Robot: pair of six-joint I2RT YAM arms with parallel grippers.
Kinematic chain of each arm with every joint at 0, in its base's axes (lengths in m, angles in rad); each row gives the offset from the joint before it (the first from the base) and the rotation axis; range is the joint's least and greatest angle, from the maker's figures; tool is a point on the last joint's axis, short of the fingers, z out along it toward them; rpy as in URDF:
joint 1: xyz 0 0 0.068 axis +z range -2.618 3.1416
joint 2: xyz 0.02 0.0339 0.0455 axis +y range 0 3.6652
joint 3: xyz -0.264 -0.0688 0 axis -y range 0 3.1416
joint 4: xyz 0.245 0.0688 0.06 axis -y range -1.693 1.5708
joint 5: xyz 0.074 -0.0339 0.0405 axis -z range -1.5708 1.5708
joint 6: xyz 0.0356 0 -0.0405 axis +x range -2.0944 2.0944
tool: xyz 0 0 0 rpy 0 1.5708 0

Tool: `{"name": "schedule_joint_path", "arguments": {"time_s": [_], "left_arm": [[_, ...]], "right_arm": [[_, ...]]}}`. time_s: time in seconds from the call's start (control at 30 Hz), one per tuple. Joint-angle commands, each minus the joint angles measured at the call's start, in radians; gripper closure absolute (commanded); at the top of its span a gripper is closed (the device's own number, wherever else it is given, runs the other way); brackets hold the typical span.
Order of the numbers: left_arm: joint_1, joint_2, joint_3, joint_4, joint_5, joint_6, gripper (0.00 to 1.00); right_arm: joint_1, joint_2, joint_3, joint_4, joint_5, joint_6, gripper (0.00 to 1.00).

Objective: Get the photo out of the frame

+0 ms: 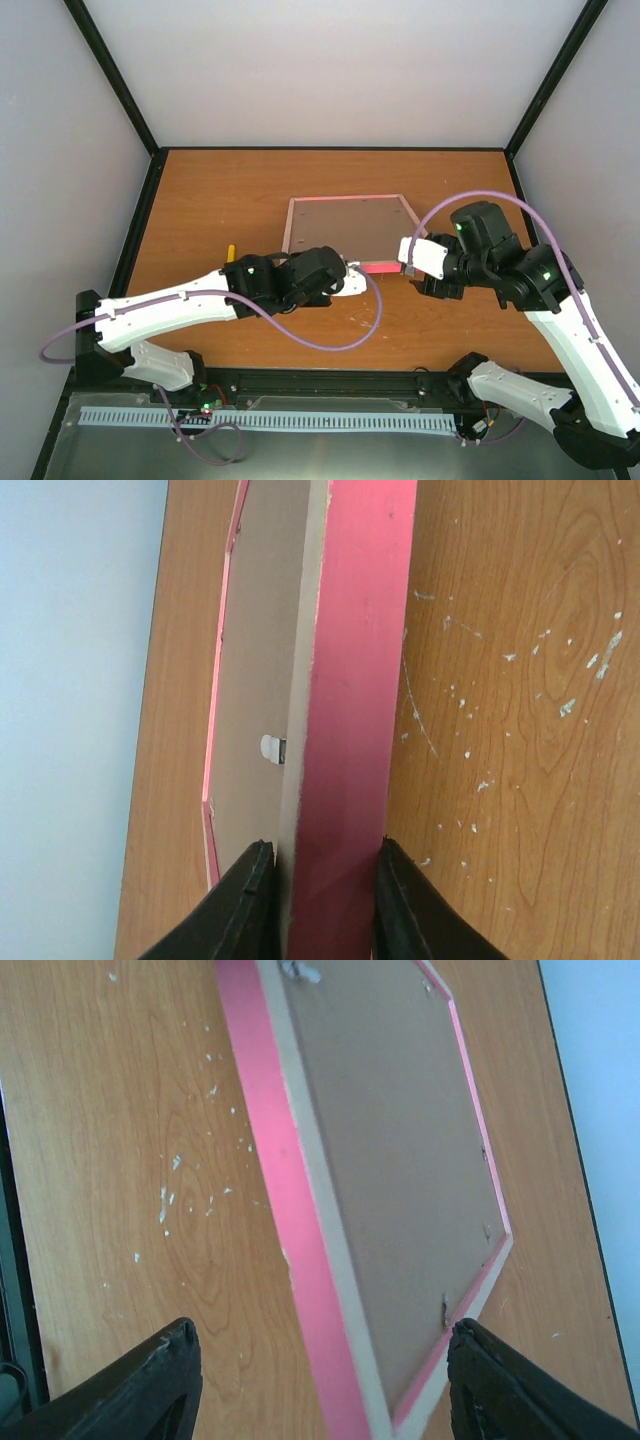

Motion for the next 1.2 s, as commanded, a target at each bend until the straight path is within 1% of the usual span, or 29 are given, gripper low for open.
{"name": "schedule_joint_path", "arguments": {"time_s": [0.0, 0.2, 0.4, 0.63, 0.93, 0.97, 1.0, 1.03, 1.07, 1.1, 1.17], "left_arm": [[0.007, 0.001, 0.118, 0.036, 0.054, -0.038, 0.99], [0.007, 0.021, 0.187, 0.078, 0.089, 0.0, 0.99], [0.007, 0.04, 0.222, 0.088, 0.094, 0.021, 0.99], [0.007, 0.023, 0.221, 0.103, 0.09, 0.021, 0.99], [0.008, -0.025, 0.206, 0.107, 0.109, -0.014, 0.99], [0.007, -0.029, 0.202, 0.113, 0.108, -0.016, 0.97], [0.007, -0.035, 0.197, 0.119, 0.103, -0.022, 0.9], [0.007, -0.04, 0.192, 0.125, 0.094, -0.031, 0.77], [0.007, -0.047, 0.183, 0.131, 0.083, -0.044, 0.64], [0.007, -0.058, 0.164, 0.139, 0.072, -0.057, 0.55], [0.008, -0.098, 0.113, 0.168, 0.047, -0.086, 0.42]], "right_arm": [[-0.007, 0.001, -0.041, 0.031, 0.044, -0.089, 0.34], [-0.006, 0.037, -0.045, 0.065, 0.047, -0.179, 0.35], [-0.003, 0.041, -0.069, 0.119, 0.111, -0.285, 0.41], [0.003, 0.049, -0.091, 0.159, 0.17, -0.392, 0.58], [0.014, 0.076, -0.093, 0.197, 0.185, -0.433, 0.78], [0.014, 0.08, -0.087, 0.197, 0.187, -0.435, 0.82], [0.014, 0.083, -0.078, 0.194, 0.19, -0.435, 0.87], [0.014, 0.087, -0.072, 0.189, 0.199, -0.437, 0.93], [0.014, 0.087, -0.067, 0.183, 0.21, -0.443, 0.96], [0.014, 0.084, -0.063, 0.179, 0.221, -0.449, 0.97], [0.013, 0.061, -0.064, 0.174, 0.245, -0.469, 0.97]]}}
